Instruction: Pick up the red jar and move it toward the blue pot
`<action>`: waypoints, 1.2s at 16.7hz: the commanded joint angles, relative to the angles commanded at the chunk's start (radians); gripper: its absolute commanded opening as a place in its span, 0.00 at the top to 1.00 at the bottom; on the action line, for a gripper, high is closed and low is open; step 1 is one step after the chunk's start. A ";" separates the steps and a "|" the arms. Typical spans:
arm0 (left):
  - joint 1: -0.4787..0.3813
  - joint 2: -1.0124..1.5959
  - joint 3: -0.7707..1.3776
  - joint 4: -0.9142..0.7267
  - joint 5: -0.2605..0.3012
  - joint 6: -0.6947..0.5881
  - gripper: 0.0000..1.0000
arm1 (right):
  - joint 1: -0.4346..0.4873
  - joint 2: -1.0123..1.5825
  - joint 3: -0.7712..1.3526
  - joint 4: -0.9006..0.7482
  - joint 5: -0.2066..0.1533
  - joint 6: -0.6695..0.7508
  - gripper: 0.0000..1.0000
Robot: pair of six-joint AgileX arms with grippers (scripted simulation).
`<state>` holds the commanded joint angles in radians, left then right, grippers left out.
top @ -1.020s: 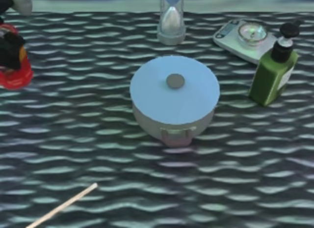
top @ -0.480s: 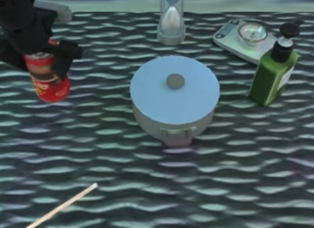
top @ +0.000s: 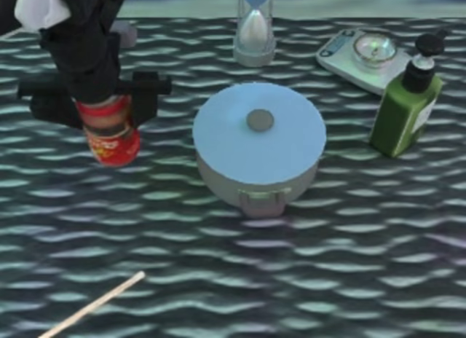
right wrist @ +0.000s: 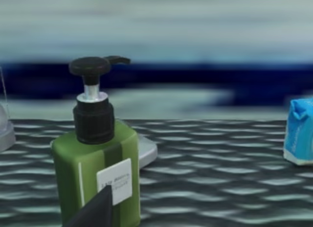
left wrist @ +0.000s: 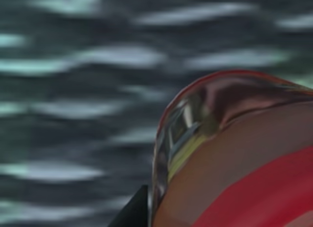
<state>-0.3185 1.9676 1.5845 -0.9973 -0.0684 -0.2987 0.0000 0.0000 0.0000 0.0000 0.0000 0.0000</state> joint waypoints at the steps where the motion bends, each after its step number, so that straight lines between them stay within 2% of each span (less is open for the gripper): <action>1: -0.003 -0.001 -0.003 0.003 -0.002 -0.008 1.00 | 0.000 0.000 0.000 0.000 0.000 0.000 0.00; 6: 0.003 0.005 -0.003 0.004 0.000 -0.006 1.00 | 0.000 0.000 0.000 0.000 0.000 0.000 0.00; 12: 0.004 0.064 -0.090 0.158 0.000 0.001 1.00 | 0.000 0.000 0.000 0.000 0.000 0.000 0.00; 17: 0.005 0.071 -0.099 0.172 0.000 0.001 1.00 | 0.000 0.000 0.000 0.000 0.000 0.000 0.00; 20: 0.005 0.071 -0.099 0.172 0.000 0.001 0.77 | 0.000 0.000 0.000 0.000 0.000 0.000 0.00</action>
<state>-0.3134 2.0387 1.4853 -0.8257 -0.0679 -0.2973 0.0000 0.0000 0.0000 0.0000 0.0000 0.0000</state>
